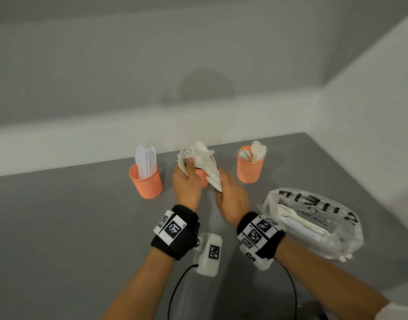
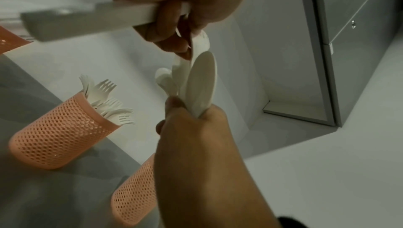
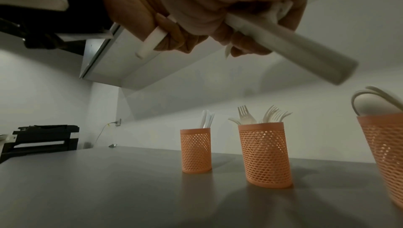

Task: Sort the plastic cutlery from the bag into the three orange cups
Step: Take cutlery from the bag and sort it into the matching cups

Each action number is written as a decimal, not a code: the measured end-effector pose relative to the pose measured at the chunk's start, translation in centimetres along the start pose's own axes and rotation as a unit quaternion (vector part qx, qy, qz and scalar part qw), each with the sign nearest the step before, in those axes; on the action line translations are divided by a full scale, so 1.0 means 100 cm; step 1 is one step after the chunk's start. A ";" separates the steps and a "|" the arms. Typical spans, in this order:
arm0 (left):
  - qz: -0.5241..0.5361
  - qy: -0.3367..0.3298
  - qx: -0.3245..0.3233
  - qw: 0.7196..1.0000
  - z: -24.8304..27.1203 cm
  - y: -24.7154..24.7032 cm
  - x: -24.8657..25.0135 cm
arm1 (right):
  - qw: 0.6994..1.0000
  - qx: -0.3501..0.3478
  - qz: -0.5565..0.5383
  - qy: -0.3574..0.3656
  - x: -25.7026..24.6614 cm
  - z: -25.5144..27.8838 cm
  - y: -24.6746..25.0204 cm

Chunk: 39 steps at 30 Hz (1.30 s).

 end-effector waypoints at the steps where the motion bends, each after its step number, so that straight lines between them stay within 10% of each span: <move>1: 0.013 0.008 0.017 1.000 -0.003 0.002 0.002 | 1.000 0.003 -0.012 0.003 -0.001 -0.001 0.001; 7: 0.192 0.160 0.116 0.961 -0.029 0.029 0.005 | 0.970 -0.038 -0.230 -0.068 0.003 0.001 0.004; 11: 0.240 0.254 0.096 0.932 -0.040 0.049 -0.006 | 0.800 -0.189 -0.517 -0.238 0.010 0.003 -0.006; 23: 0.048 0.154 -0.123 0.979 -0.030 0.034 -0.004 | 0.437 -0.479 -0.724 -0.235 -0.021 0.006 -0.025; 25: 0.000 0.102 -0.102 0.990 -0.035 0.035 0.004 | 0.452 -0.473 -0.719 -0.234 -0.023 0.005 -0.027; 32: -0.168 -0.086 -0.069 0.980 -0.038 0.043 0.012 | 0.686 -0.337 -0.603 -0.231 -0.021 -0.003 -0.013; 39: -0.134 -0.031 -0.104 0.985 -0.029 0.045 -0.004 | 0.844 -0.251 -0.431 -0.195 -0.012 -0.005 -0.009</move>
Point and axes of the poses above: each hand's wrist, its own z-axis away from the middle knuckle, its own y-axis out of the back of the hand, x = y × z, the point moved 4 cm from there along -z, towards the middle knuckle, and after that the axes turned 1 degree about x, right-handed, at the moved point
